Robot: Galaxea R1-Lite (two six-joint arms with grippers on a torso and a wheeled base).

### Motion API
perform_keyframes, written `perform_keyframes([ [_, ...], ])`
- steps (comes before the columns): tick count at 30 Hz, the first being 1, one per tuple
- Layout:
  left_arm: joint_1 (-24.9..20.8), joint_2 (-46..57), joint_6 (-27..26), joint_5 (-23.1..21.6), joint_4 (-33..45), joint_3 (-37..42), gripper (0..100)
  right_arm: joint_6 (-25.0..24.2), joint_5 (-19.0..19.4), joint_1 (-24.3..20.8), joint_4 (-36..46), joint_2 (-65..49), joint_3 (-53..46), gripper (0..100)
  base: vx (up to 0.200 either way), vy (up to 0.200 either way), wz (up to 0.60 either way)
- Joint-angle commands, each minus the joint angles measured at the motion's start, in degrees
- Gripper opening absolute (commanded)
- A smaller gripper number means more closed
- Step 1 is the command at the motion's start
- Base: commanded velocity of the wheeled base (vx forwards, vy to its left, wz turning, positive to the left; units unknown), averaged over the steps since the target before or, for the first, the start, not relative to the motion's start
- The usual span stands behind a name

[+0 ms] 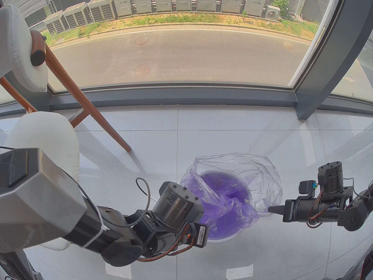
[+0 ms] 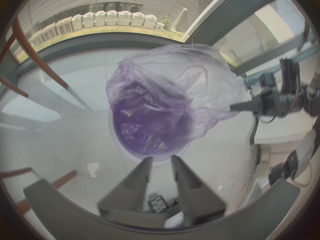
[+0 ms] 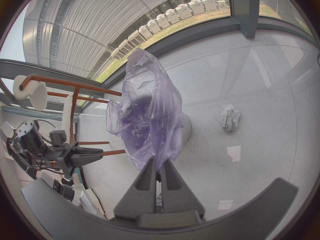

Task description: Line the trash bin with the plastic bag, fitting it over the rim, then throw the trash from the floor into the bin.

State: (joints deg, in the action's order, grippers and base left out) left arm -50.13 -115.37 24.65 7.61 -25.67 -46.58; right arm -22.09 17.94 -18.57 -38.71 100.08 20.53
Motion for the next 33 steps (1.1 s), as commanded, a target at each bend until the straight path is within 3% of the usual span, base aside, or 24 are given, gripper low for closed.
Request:
perform_keyframes([
  [1,-2.34,1.47,4.88,0.04,0.19,-3.61,100,-0.06,-0.01,-0.07,-0.05,0.37,-0.58,0,0.000,0.000,0.00],
  [2,-2.34,1.47,4.88,0.04,0.19,-3.61,100,-0.06,-0.01,-0.07,-0.05,0.37,-0.58,0,0.000,0.000,0.00],
  [3,-3.13,0.85,10.86,0.22,1.42,-7.12,100,-0.15,-0.01,-0.07,-0.05,0.29,-0.75,0,0.000,0.000,0.00],
  [4,-3.13,0.24,11.74,0.22,3.52,-8.35,100,-0.15,-0.01,-0.07,-0.05,0.20,-0.84,0,0.000,0.000,0.00],
  [11,-2.61,-3.81,12.79,0.22,10.03,-14.94,100,0.03,-0.01,-0.07,-0.05,0.11,-1.81,0,0.000,0.000,0.00],
  [18,1.26,-11.37,13.50,0.39,13.19,-24.70,100,0.20,-0.01,-0.07,-0.05,-0.15,-1.90,0,0.000,0.000,0.00],
  [26,4.42,-16.64,19.65,0.39,21.72,-37.36,100,0.47,-0.01,-0.33,-0.05,-0.07,-1.90,0,0.000,0.000,0.00],
  [32,5.48,-17.87,19.82,1.01,22.07,-38.41,100,0.38,-0.01,-0.24,-0.05,-0.07,-2.07,0,0.000,0.000,0.00],
  [33,5.39,-17.87,19.82,1.36,22.16,-38.23,0,0.38,-0.01,-0.24,-0.05,-0.07,-2.25,0,0.000,0.000,0.00],
])
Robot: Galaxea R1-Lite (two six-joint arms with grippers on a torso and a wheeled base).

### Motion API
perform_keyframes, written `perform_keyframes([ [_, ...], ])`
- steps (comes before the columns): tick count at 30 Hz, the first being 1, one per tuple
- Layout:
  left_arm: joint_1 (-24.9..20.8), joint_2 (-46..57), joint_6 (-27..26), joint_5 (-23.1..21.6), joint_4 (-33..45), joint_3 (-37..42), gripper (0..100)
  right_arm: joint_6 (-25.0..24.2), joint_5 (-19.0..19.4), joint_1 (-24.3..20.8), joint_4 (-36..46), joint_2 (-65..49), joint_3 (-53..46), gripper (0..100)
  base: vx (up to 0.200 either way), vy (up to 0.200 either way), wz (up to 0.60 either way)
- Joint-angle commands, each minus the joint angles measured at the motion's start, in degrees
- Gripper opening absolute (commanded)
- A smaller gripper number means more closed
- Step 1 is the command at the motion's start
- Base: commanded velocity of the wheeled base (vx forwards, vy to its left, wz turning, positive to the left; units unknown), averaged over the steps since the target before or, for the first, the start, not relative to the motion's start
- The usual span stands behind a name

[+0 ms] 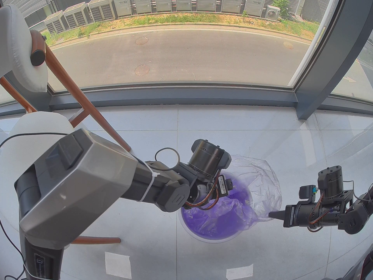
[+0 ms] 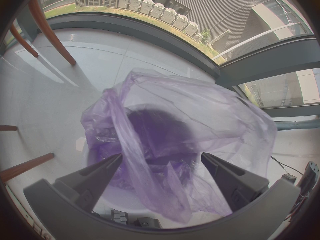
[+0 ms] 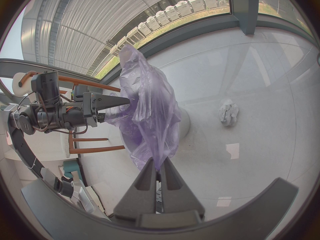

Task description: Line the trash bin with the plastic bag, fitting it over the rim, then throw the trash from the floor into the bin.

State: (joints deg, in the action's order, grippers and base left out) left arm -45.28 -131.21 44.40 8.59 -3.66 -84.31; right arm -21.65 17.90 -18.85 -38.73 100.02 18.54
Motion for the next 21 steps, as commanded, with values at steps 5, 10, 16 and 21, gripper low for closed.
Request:
perform_keyframes([
  [5,0.01,-0.80,0.07,0.63,0.41,1.25,0,0.03,-0.58,0.04,-0.03,0.26,-0.44,0,0.000,0.000,0.00],
  [10,-0.16,6.93,-2.65,1.07,0.67,11.01,0,-0.15,-0.58,0.65,-0.03,0.61,-0.44,0,0.000,0.000,0.00],
  [16,0.01,15.28,-11.61,1.16,-0.03,26.30,0,0.12,-0.58,0.39,-0.03,1.75,-1.67,0,0.000,0.000,0.00],
  [21,-1.31,15.46,-11.79,1.34,-1.00,31.49,0,0.03,-0.41,-0.75,-0.03,4.13,-1.93,0,0.000,0.000,0.00],
])
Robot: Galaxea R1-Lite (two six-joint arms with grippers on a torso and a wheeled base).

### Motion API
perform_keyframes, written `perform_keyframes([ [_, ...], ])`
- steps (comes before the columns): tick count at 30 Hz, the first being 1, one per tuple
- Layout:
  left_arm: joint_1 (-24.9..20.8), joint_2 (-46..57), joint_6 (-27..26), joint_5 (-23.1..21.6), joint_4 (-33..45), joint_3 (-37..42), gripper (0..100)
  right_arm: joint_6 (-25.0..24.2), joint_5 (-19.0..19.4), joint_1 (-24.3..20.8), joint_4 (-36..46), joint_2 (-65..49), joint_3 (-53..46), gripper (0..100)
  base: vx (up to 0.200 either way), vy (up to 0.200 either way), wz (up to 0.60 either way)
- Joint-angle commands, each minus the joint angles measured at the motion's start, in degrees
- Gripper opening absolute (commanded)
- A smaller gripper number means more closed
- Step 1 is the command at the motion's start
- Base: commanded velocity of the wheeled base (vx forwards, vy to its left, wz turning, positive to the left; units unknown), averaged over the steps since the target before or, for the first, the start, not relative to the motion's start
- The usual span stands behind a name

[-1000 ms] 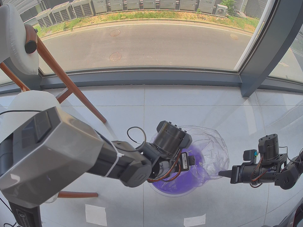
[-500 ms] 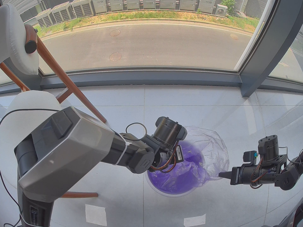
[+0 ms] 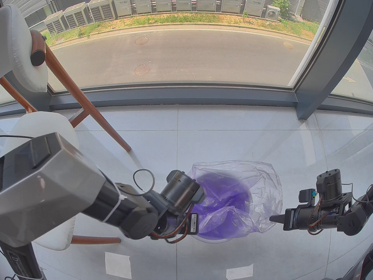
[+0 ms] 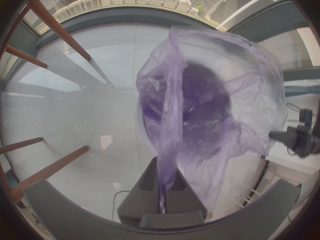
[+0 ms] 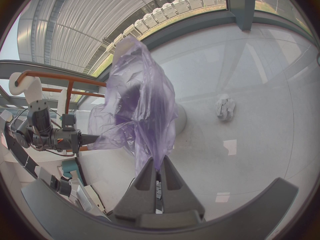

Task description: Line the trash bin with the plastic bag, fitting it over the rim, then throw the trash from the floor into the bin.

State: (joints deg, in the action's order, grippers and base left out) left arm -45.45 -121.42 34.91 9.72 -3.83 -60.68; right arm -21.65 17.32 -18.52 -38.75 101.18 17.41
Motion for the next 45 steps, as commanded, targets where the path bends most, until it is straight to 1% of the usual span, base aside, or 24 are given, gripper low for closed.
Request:
perform_keyframes([
  [1,-1.14,5.49,-2.57,1.01,-1.45,9.80,0,0.03,0.08,-1.96,-0.09,3.67,-1.50,0,0.000,0.000,0.00],
  [9,-2.28,3.21,-2.83,4.17,-6.54,16.74,0,0.12,0.17,-2.58,-0.88,5.78,-3.96,0,0.000,0.000,0.00],
  [11,-2.54,1.97,-2.83,4.70,-9.71,18.59,0,0.21,0.17,-2.58,-2.91,7.10,-5.10,0,0.000,0.000,0.00],
  [13,-2.54,1.10,-2.83,5.40,-10.94,19.11,0,0.21,0.17,-2.58,-4.05,7.98,-5.46,0,0.000,0.000,0.00],
  [14,-2.19,-0.66,-2.92,6.98,-12.78,19.73,0,0.29,-0.01,-2.58,-6.95,10.00,-6.16,0,0.000,0.000,0.00],
  [17,-1.93,-2.42,-2.92,8.39,-14.10,20.52,0,0.47,-0.62,-2.49,-10.82,12.64,-7.12,0,0.000,0.000,0.00],
  [19,-1.93,-3.30,-2.92,9.09,-14.63,21.75,0,0.47,-2.65,-2.49,-15.74,15.45,-9.06,0,0.000,0.000,0.00],
  [20,-1.93,-3.39,-2.92,9.27,-14.63,21.84,0,0.47,-2.91,-2.49,-16.44,15.89,-9.41,0,0.000,0.000,0.00],
  [21,-1.93,-3.56,-3.01,10.15,-14.63,22.19,0,0.47,-3.44,-2.40,-19.17,17.65,-10.29,0,0.000,0.000,0.00],
  [24,-1.40,-4.79,-3.36,11.64,-14.72,22.10,0,0.47,-3.52,-1.79,-24.53,20.99,-11.78,0,0.000,0.000,0.00],
  [25,-1.40,-4.79,-3.36,11.64,-14.72,22.10,0,0.47,-3.52,-1.79,-24.53,20.99,-11.78,0,0.000,0.000,0.00],
  [26,-0.96,-5.50,-3.62,12.87,-14.72,21.66,0,0.47,-3.52,-1.17,-27.52,22.83,-12.40,0,0.000,0.000,0.00],
  [29,0.27,-6.55,-4.86,14.63,-14.89,21.49,0,0.73,-3.96,-0.91,-31.12,25.47,-12.49,0,0.000,0.000,0.00],
  [31,0.36,-6.73,-5.03,14.81,-15.07,21.40,0,0.73,-4.14,-0.82,-31.56,25.82,-12.49,0,0.000,0.000,0.00],
  [33,1.76,-7.87,-6.09,15.51,-18.14,21.13,0,0.82,-5.37,-0.29,-33.84,27.84,-12.13,0,0.000,0.000,0.00],
  [38,4.49,-8.75,-9.07,15.42,-21.84,19.90,0,1.35,-5.98,1.12,-35.78,30.13,-10.46,0,0.000,0.000,0.00],
  [42,6.07,-9.89,-11.97,15.33,-25.26,19.11,0,3.63,-6.95,3.05,-37.54,32.24,-8.00,0,0.000,0.000,0.00],
  [45,6.16,-11.82,-12.50,15.33,-28.08,19.11,0,4.34,-7.57,3.66,-37.80,33.73,-6.69,0,0.000,0.000,0.00],
])
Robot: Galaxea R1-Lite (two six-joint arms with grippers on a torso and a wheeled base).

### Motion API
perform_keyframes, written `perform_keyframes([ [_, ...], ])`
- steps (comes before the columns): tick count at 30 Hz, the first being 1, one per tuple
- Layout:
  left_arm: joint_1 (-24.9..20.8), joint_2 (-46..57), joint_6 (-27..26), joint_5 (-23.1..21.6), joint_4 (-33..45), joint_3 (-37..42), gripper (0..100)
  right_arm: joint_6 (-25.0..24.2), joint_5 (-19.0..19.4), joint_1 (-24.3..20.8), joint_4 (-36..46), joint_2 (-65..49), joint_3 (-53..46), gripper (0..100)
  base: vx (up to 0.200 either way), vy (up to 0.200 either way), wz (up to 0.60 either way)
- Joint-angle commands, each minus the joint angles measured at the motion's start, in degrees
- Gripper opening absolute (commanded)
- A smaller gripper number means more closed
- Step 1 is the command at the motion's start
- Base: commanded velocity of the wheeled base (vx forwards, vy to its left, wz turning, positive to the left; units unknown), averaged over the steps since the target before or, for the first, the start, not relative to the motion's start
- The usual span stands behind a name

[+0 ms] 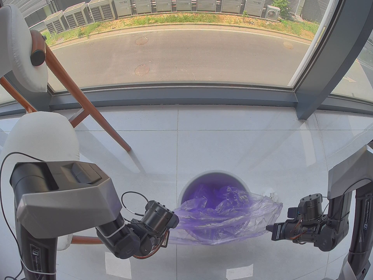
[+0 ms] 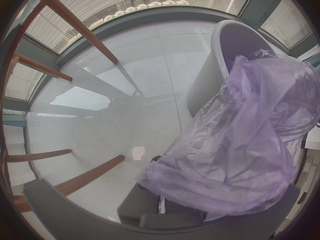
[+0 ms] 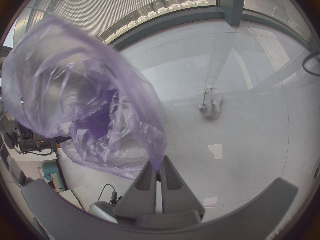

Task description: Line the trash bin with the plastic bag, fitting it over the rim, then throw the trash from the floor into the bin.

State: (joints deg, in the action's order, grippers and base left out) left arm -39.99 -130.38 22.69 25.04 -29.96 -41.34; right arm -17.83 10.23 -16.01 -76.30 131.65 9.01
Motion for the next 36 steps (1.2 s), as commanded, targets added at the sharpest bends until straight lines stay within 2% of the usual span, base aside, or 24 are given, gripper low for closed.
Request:
perform_keyframes([
  [1,0.70,-3.48,-0.27,0.01,-3.35,-0.32,0,0.52,-0.47,1.24,-0.25,3.53,1.98,0,0.000,0.000,0.00],
  [6,0.52,-5.24,-0.54,-0.08,-8.09,-0.23,0,0.61,-0.56,1.24,-0.43,4.23,3.03,0,0.000,0.000,0.00],
  [20,0.61,-5.41,-0.45,-0.25,-8.53,-3.31,0,1.22,-0.65,1.24,-4.21,5.55,6.99,0,0.000,0.000,0.00],
  [21,0.61,-5.24,-0.36,-0.25,-8.53,-2.87,100,1.66,-0.56,1.15,-4.21,5.55,6.55,100,0.000,0.000,0.00],
  [25,-0.01,-4.71,-0.19,-0.17,-8.71,-1.29,100,2.63,-0.56,1.15,-5.44,4.85,3.91,100,0.000,0.000,0.00],
  [30,-2.55,1.71,-0.54,-0.25,-12.57,4.51,100,3.24,0.32,1.24,-13.70,1.86,-5.41,100,0.000,0.000,0.00],
  [36,-6.86,11.20,-1.15,-0.25,-13.37,10.40,100,5.71,3.57,2.73,-13.26,-5.26,-9.01,100,0.000,0.000,0.00],
])
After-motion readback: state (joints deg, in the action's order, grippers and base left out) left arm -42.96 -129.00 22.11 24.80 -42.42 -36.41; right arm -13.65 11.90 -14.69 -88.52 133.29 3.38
